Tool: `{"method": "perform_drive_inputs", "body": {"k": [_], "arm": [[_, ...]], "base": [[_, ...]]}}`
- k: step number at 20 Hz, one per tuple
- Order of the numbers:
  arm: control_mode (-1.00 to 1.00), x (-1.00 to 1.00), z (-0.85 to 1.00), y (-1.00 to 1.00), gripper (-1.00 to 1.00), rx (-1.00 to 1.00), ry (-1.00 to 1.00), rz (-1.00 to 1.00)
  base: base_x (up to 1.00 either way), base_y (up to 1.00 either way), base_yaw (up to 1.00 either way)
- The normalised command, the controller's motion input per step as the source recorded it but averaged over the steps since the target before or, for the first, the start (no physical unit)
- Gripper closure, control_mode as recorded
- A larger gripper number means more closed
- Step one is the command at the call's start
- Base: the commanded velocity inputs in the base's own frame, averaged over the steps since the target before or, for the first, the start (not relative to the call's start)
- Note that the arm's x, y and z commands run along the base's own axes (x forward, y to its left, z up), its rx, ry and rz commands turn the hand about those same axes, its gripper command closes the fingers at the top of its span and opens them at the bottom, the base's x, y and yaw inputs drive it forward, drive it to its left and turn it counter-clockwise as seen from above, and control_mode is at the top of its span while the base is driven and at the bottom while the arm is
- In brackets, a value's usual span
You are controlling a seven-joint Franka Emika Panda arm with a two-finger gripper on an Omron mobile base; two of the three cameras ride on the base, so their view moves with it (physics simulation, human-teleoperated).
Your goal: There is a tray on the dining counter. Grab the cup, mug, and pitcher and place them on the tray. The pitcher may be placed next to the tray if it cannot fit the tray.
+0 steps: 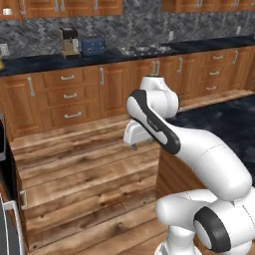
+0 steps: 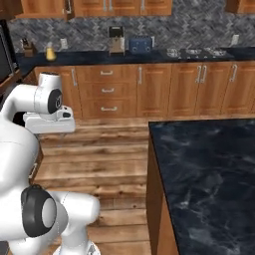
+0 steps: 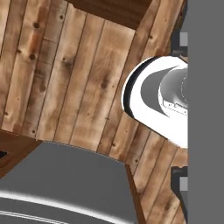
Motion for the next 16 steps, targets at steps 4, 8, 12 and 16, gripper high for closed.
{"method": "perform_drive_inputs", "body": {"k": [4,8,12,16], "arm": [[1.00,0.00,0.00,0.00,-1.00,0.00,0.00,0.00],[1.00,0.00,0.00,0.00,-1.00,0.00,0.00,0.00],[1.00,0.00,0.00,0.00,-1.00,0.00,0.00,0.00],[1.00,0.00,0.00,0.00,-1.00,0.00,0.00,0.00]], "base": [[0.97,0.18,0.07],[0.93,0.18,0.12],[0.93,0.18,0.14],[0.90,0.25,0.12]]}}
